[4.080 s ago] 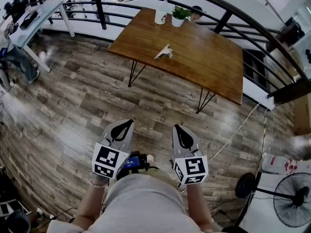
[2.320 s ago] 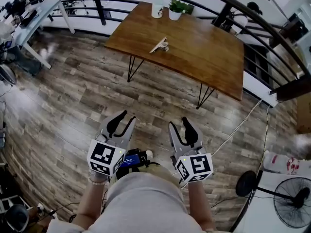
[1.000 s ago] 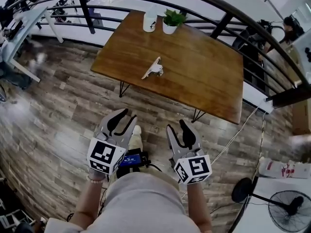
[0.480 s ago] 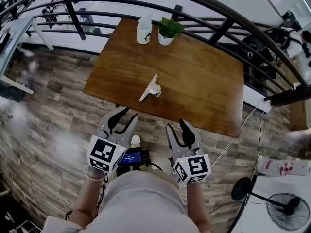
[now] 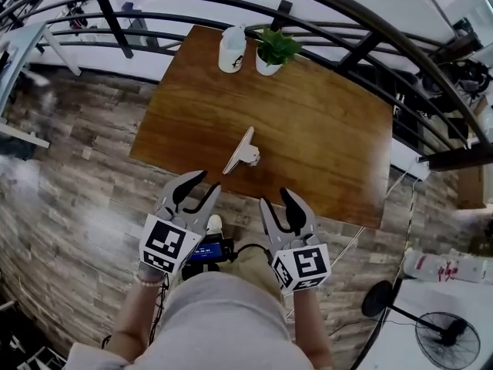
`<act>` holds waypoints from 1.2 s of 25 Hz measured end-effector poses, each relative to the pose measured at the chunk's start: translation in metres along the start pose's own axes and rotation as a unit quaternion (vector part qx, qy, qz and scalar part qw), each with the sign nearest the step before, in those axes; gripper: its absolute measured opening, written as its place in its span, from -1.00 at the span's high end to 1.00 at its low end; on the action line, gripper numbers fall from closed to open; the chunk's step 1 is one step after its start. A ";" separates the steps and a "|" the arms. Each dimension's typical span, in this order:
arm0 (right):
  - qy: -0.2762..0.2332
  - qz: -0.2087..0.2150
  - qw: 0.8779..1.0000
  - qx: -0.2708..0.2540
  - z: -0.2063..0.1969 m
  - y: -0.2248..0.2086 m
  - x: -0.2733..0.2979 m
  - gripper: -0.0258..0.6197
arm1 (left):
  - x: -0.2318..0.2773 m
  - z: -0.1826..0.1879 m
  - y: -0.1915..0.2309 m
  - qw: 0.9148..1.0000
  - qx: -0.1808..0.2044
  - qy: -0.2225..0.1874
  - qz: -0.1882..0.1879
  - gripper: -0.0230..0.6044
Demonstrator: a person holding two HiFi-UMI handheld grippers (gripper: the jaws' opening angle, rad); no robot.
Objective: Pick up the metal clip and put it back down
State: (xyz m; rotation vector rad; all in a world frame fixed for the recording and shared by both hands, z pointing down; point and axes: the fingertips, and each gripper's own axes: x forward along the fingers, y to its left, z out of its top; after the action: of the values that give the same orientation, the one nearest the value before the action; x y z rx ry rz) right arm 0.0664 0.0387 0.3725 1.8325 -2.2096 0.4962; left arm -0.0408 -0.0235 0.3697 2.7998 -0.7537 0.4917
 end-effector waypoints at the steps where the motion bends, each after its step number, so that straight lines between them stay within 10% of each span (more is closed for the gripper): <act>1: 0.002 0.003 1.000 -0.001 0.000 0.001 0.001 0.34 | 0.001 -0.001 0.001 1.000 -0.002 0.002 -0.001 0.56; 30: 0.089 0.078 0.993 0.027 -0.040 -0.039 0.078 0.34 | 0.038 -0.035 0.035 0.995 -0.062 0.040 0.071 0.52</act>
State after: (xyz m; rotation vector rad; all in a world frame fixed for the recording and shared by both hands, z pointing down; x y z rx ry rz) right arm 0.0876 -0.0217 0.4432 1.5776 -2.2469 0.7268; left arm -0.0368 -0.0604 0.4199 2.6088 -0.9378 0.5573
